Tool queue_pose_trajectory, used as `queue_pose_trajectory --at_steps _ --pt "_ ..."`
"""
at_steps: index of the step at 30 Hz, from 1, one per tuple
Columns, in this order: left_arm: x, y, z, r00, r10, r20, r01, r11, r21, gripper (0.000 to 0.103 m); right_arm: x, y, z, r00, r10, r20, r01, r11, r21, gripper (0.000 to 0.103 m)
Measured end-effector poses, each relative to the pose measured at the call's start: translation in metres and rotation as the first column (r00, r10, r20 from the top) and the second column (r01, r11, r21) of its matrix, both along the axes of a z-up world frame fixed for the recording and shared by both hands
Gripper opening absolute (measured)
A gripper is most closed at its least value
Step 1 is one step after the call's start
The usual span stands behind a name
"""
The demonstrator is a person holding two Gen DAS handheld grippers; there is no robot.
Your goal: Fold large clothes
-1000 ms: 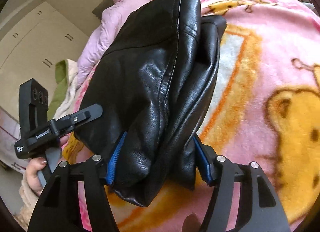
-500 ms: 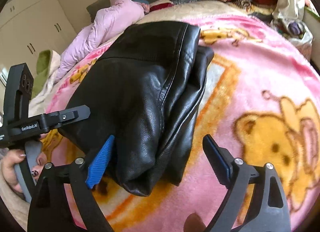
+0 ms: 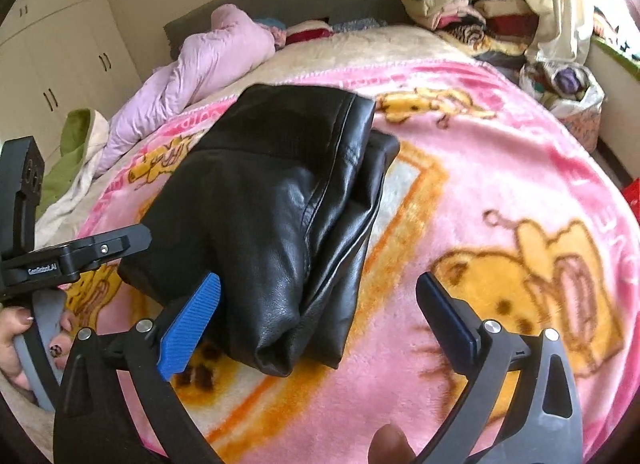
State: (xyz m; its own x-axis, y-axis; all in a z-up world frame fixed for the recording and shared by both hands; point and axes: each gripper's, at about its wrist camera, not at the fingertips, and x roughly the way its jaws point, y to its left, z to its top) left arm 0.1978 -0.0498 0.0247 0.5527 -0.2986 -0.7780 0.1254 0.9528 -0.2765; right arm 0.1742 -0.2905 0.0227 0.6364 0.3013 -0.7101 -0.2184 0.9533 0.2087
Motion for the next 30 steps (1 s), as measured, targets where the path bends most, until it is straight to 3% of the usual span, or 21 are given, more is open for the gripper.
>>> queue_pose_trajectory --at_steps 18,30 --pt "-0.044 0.010 0.033 0.994 0.032 0.101 -0.038 0.998 0.053 0.094 -0.042 -0.004 0.034 0.995 -0.030 0.092 0.029 1.000 0.008 0.098" --pt "-0.087 0.007 0.038 0.985 0.030 0.169 -0.048 0.994 0.101 0.094 -0.087 -0.002 0.039 0.982 -0.041 0.186 0.036 0.999 0.026 0.099"
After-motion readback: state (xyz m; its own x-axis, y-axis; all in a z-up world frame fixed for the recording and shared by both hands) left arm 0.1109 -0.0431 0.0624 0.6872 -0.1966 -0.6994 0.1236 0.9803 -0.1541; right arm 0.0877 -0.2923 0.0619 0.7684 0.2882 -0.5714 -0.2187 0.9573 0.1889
